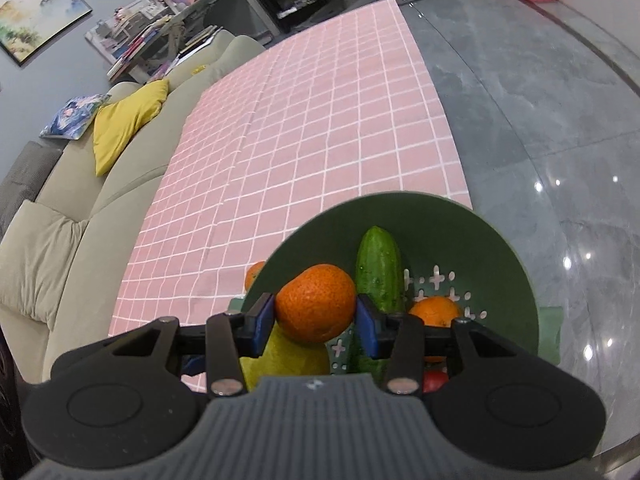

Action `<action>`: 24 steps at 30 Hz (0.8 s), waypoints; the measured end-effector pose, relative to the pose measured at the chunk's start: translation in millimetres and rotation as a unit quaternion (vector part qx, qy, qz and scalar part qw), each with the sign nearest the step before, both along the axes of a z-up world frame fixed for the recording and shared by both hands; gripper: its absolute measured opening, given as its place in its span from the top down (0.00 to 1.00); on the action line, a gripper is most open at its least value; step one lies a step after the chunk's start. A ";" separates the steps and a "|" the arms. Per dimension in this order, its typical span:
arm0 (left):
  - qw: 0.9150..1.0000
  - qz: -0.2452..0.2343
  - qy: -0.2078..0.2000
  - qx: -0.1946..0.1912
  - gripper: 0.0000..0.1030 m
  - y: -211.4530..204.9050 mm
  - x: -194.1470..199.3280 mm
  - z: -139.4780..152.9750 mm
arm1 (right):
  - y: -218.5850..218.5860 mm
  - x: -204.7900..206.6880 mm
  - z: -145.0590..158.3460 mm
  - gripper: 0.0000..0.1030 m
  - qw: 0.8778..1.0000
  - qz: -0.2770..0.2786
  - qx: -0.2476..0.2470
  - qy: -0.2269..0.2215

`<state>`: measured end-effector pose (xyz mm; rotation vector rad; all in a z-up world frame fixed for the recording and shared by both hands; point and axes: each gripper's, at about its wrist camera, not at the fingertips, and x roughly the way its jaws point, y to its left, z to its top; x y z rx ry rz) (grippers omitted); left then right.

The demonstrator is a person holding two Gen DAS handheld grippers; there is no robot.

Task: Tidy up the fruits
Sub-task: 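Carry the pear and orange into the green colander and open both tools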

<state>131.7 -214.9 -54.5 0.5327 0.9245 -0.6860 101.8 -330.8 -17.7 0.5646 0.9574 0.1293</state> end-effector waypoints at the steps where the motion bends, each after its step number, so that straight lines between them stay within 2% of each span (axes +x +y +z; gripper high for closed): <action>1: 1.000 -0.001 0.001 0.008 0.30 -3.4 0.1 -2.1 | -1.0 2.6 -2.6 0.60 1.000 -0.002 0.004 0.003; 4: 1.000 0.001 0.003 0.026 0.30 -11.7 0.5 -8.2 | -3.1 8.5 -11.0 0.60 1.000 -0.004 0.014 0.015; 10: 0.999 0.007 0.001 0.033 0.29 -17.7 -0.2 -17.0 | -2.7 15.4 -20.8 0.60 0.999 0.001 0.027 0.024; 12: 0.999 0.008 0.002 0.032 0.25 -17.3 0.6 -16.7 | -2.8 16.9 -23.0 0.60 0.999 0.000 0.028 0.027; 17: 0.999 0.003 -0.008 0.048 0.23 -19.6 0.6 -16.3 | -1.9 17.9 -25.7 0.58 0.999 0.000 0.030 0.032; 20: 0.999 0.018 -0.031 0.030 0.21 -15.8 0.8 -4.3 | -6.7 14.8 -20.3 0.51 0.999 -0.011 0.034 0.019; 24: 0.997 0.041 -0.060 -0.005 0.18 -3.2 -0.6 18.7 | -21.7 7.1 -5.6 0.50 0.998 -0.039 0.056 -0.010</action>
